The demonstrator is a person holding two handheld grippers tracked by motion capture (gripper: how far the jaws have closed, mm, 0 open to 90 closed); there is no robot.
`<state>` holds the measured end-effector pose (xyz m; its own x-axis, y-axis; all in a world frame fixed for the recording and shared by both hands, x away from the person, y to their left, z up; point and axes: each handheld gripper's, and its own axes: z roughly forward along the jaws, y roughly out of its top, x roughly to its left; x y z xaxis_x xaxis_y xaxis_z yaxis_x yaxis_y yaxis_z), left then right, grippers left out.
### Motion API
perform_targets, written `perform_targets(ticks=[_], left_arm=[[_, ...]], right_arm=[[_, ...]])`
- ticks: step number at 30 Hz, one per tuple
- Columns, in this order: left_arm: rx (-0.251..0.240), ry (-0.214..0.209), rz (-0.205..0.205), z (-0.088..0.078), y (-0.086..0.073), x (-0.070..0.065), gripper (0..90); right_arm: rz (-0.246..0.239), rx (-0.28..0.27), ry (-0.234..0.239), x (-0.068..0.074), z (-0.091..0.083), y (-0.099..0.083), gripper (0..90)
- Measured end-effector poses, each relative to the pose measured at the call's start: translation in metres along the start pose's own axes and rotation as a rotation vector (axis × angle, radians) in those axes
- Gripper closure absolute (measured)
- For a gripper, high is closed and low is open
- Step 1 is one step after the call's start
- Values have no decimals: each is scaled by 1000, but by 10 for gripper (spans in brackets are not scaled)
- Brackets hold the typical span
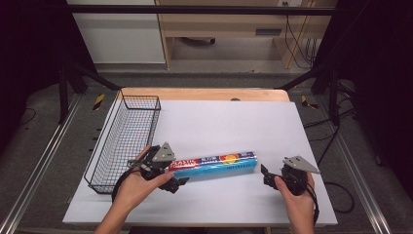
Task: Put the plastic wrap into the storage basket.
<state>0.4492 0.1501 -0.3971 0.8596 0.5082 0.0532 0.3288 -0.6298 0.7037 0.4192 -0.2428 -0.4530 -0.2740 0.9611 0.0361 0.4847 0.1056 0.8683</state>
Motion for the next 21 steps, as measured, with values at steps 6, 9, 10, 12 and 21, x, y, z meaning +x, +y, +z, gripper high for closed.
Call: perform_targets(ticks=[6,9,10,12,21], left_arm=[[131,-33,104,16,22,0,38],[152,-46,127,20,29,1,39],[140,-65,132,25,34,3,39],[118,-75,119,27,35,4,38],[74,-108,162,57,50,1,86]], right_arm=[[-9,-32,16,2,-9,-3,76],[-45,-36,10,4,-9,-2,60],[-53,-34,8,4,-9,-2,59],[-57,-27,11,4,-8,-2,55],[-61,-24,6,2,-7,-3,60]])
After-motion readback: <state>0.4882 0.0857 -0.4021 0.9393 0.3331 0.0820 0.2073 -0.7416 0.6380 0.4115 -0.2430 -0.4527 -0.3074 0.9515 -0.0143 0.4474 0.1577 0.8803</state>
